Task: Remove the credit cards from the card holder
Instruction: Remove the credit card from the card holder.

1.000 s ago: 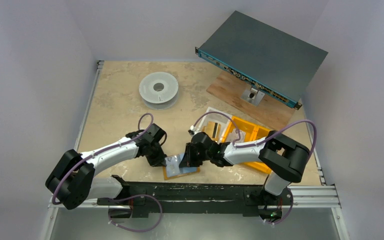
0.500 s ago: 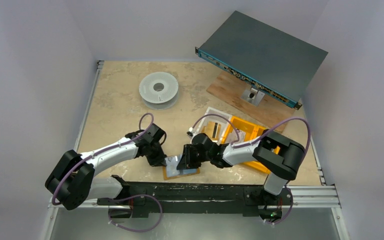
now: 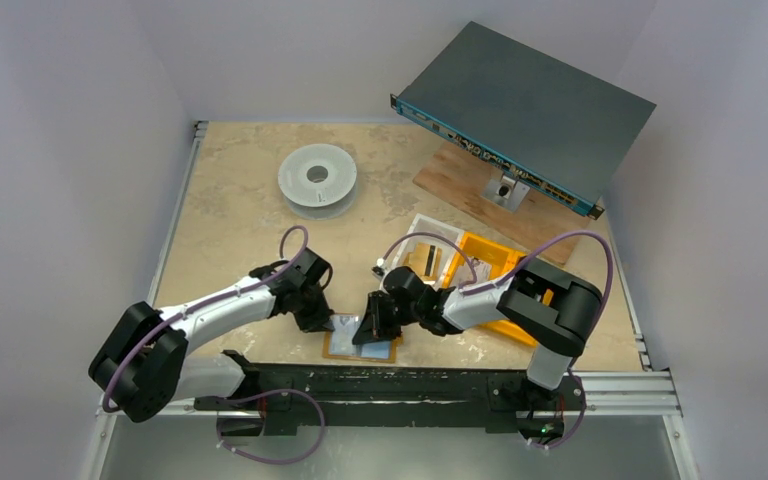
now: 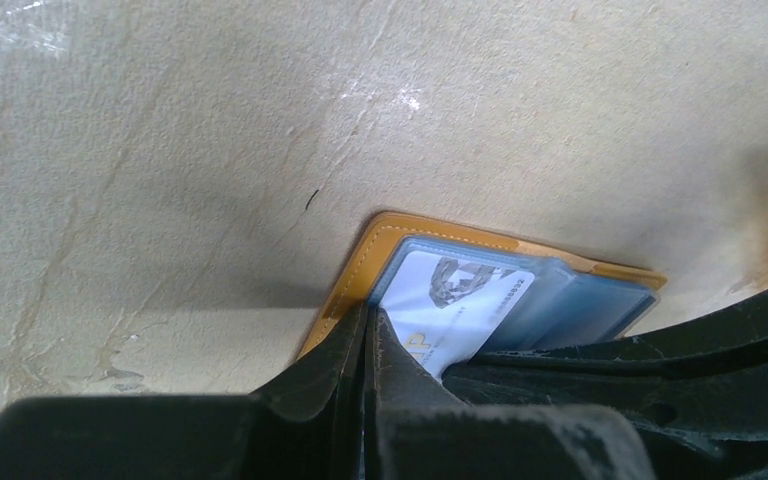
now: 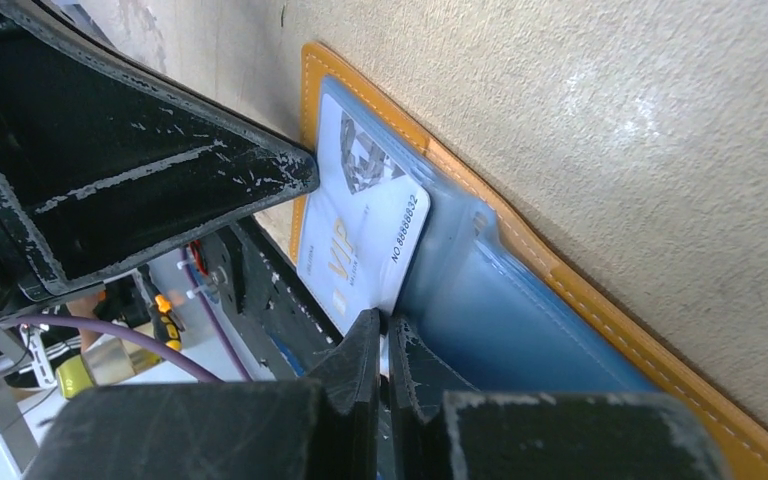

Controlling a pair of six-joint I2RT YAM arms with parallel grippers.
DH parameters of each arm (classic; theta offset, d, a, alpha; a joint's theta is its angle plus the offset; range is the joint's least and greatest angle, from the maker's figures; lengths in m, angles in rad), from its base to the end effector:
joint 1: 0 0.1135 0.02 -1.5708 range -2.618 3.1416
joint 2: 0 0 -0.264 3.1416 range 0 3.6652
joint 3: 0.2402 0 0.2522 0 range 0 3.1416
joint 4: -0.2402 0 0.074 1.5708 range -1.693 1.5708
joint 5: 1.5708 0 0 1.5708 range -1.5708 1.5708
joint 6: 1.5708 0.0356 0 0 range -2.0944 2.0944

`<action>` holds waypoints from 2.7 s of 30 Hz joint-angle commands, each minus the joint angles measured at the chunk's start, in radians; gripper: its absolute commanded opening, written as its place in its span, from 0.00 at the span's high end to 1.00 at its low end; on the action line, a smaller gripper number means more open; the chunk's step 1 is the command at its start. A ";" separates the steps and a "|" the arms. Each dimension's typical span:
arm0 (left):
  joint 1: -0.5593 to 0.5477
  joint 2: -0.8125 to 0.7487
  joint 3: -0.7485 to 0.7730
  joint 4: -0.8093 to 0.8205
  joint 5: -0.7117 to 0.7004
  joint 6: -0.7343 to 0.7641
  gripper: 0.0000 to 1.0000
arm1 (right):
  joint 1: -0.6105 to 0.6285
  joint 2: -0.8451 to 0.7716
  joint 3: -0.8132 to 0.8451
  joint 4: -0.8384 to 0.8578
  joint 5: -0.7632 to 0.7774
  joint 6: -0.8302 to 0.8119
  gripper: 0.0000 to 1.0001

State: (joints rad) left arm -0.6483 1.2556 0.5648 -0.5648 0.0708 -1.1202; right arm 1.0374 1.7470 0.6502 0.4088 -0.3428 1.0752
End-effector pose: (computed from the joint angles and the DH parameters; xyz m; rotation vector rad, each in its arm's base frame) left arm 0.1572 -0.1223 0.1505 -0.6770 2.8872 -0.4311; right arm 0.1496 0.2769 0.1146 -0.1682 2.6796 1.3286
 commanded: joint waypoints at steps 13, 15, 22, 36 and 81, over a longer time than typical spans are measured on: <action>-0.017 -0.116 -0.022 -0.102 0.040 0.132 0.95 | 0.002 -0.052 -0.028 -0.025 0.124 0.025 1.00; -0.017 -0.122 -0.033 -0.078 0.063 0.134 0.97 | 0.002 -0.051 -0.026 -0.027 0.125 0.022 1.00; -0.022 -0.081 -0.043 -0.009 0.107 0.135 1.00 | 0.001 -0.048 -0.014 -0.045 0.129 0.009 1.00; -0.025 -0.011 -0.025 -0.088 0.009 0.089 1.00 | 0.001 -0.067 -0.008 -0.085 0.146 0.003 1.00; -0.024 0.021 -0.039 -0.125 -0.062 0.015 1.00 | -0.032 -0.035 -0.057 -0.015 0.106 0.002 0.92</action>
State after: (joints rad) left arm -0.6701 1.2560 0.5545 -0.6170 0.1341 -1.1004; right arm 1.0065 1.7287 0.6029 0.4706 -0.2993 1.0996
